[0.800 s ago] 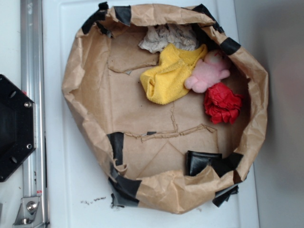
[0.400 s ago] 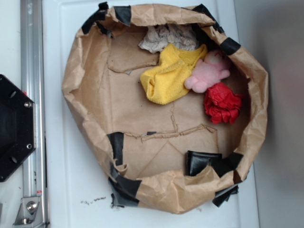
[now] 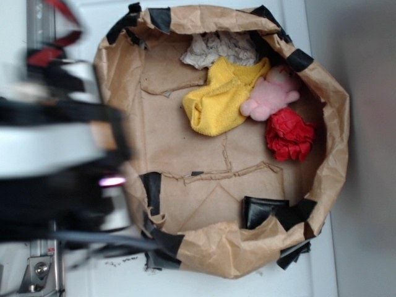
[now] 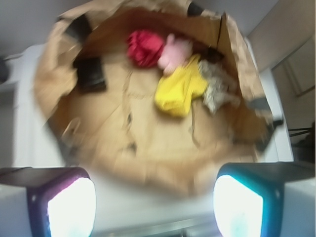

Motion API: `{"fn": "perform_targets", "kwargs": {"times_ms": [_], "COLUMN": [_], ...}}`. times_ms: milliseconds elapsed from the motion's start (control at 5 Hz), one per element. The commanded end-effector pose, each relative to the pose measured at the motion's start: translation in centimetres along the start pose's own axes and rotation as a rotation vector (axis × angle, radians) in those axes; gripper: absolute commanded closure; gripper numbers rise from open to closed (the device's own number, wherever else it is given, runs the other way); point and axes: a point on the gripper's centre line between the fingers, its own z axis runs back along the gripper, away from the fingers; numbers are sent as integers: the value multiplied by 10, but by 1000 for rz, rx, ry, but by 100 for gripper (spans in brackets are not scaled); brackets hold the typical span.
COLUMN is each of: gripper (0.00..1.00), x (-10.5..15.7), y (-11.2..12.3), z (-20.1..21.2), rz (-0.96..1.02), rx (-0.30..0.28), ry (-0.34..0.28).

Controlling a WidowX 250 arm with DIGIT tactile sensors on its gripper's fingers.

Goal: Grab the black box.

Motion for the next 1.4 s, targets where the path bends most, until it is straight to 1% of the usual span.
{"fn": "perform_targets", "kwargs": {"times_ms": [0, 200, 400, 600, 800, 1000, 1200], "gripper": [0, 0, 0, 0, 0, 0, 0], "x": [53, 59, 59, 66, 71, 64, 61], "y": [-5, 13, 24, 9, -33, -63, -75], "z": [-61, -82, -90, -104, -124, -116, -109], "rz": [-110, -162, -193, -216, -278, -328, -319], "rx": [-36, -85, -164, -130, -95, -125, -162], "ry": [-61, -100, -126, -94, -66, -93, -113]}}
